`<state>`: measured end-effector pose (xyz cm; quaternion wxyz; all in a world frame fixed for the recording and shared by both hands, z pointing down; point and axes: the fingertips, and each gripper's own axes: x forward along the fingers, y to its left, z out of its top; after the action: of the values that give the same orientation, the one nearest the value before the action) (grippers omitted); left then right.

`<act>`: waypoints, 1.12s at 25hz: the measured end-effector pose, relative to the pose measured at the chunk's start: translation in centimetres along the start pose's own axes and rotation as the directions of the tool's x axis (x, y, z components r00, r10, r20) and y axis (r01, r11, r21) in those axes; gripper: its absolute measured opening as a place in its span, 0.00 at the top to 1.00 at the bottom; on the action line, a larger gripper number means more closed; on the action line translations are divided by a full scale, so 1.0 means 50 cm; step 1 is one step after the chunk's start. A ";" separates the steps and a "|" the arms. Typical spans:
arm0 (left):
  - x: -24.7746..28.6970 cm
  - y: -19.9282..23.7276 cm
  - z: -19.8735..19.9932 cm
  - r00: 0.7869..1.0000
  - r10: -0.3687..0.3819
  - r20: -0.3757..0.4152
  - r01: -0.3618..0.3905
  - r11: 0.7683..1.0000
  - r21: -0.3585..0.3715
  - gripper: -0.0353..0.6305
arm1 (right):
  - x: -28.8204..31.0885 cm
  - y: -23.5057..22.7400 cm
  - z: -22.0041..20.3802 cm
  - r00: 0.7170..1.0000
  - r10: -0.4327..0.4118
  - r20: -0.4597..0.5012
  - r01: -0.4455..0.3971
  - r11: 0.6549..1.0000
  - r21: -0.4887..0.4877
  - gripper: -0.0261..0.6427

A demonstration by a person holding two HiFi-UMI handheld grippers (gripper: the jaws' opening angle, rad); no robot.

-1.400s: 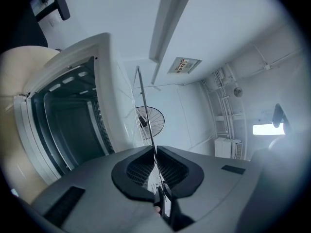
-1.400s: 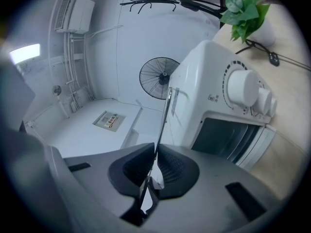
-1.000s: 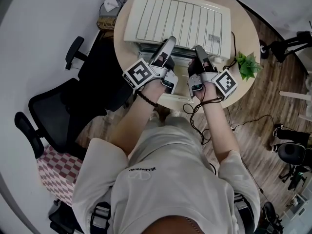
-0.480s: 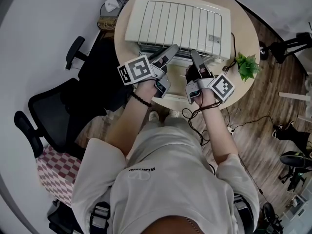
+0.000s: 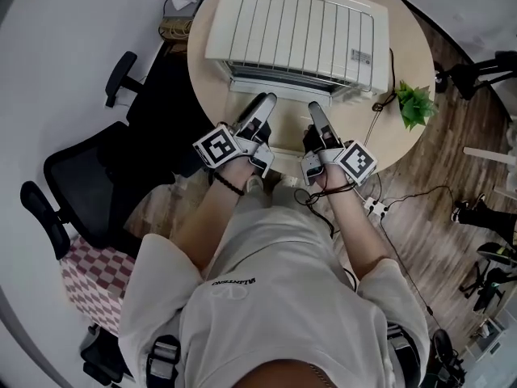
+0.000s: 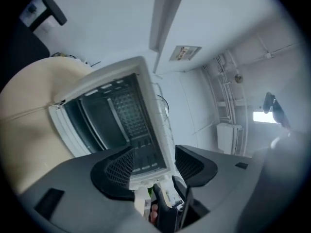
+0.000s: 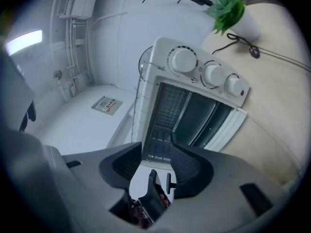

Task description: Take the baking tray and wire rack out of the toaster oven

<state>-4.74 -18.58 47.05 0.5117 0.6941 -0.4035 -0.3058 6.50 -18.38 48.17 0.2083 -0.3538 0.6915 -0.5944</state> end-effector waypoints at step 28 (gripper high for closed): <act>0.129 0.342 0.042 0.971 0.100 0.218 -0.066 0.985 -0.160 0.75 | 0.206 -0.271 0.062 0.981 -0.041 0.191 0.017 0.991 0.130 0.70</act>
<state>-7.60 -27.75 62.76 0.5262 0.5967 -0.4634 -0.3904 5.13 -28.63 62.04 0.2881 -0.4058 0.6231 -0.6034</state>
